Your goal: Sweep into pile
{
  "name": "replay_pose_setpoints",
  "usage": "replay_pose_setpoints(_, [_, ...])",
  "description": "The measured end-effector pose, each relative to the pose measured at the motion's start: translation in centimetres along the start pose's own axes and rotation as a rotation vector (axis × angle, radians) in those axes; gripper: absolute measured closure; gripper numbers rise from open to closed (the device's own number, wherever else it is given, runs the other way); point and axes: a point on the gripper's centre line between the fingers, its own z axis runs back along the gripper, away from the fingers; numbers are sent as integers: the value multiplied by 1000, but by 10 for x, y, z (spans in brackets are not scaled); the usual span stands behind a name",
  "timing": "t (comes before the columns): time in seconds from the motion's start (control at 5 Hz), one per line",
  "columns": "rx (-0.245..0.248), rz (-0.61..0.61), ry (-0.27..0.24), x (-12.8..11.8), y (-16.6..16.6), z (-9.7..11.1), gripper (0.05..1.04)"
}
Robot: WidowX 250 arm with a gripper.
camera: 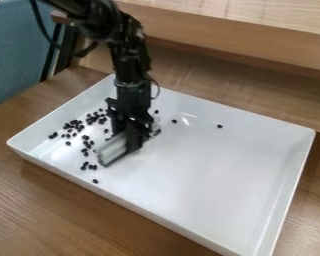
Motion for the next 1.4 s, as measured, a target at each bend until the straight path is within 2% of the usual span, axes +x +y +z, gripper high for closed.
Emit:
replay_pose_setpoints(0.2, [3, -56, 22, 0, 14, 0, 685])
replay_pose_setpoints(0.6, [2, -46, 25, -8, 40, 0, 685])
replay_pose_setpoints(0.8, [4, -14, 22, -13, 45, -3, 685])
replay_pose_setpoints(1.2, [-4, 135, -28, -28, 55, -3, 685])
replay_pose_setpoints(1.4, [-3, 158, -38, -29, 56, -4, 685])
